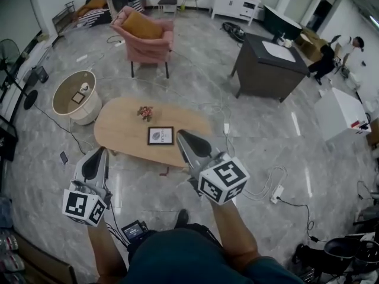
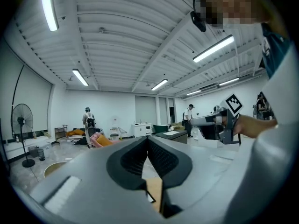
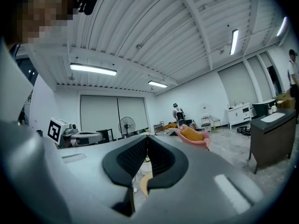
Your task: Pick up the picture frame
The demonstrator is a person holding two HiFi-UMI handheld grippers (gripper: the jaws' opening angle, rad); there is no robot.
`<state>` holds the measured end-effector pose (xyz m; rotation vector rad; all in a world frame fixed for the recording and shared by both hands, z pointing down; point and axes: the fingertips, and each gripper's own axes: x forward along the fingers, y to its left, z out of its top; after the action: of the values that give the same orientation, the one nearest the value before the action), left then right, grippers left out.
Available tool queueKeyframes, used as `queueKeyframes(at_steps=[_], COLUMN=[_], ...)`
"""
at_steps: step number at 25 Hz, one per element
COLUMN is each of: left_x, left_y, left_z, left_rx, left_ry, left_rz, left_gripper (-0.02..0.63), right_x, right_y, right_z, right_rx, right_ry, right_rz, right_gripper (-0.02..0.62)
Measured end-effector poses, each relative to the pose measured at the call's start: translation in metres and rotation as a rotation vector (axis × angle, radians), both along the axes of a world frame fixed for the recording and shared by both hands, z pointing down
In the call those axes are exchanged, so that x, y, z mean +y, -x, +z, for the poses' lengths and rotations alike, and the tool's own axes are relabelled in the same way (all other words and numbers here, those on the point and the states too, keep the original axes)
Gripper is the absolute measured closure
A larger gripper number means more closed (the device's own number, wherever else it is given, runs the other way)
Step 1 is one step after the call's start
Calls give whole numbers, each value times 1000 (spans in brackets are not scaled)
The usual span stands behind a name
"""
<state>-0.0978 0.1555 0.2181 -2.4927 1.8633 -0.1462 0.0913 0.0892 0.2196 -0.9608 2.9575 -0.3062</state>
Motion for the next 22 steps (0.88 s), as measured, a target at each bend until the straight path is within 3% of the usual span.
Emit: queueKeyframes(at_steps=[10,22], left_x=[-57,-166], left_y=[1,40], left_z=[9,9], left_rx=[-1,46], left_ry=[30,2], left_rz=[28,209], left_gripper=[606,606], right_x=[-54,-119], right_y=[6,38], right_z=[14,10], right_rx=[8,43], right_ry=[38,21], right_rz=[9,186], right_gripper=[584,584])
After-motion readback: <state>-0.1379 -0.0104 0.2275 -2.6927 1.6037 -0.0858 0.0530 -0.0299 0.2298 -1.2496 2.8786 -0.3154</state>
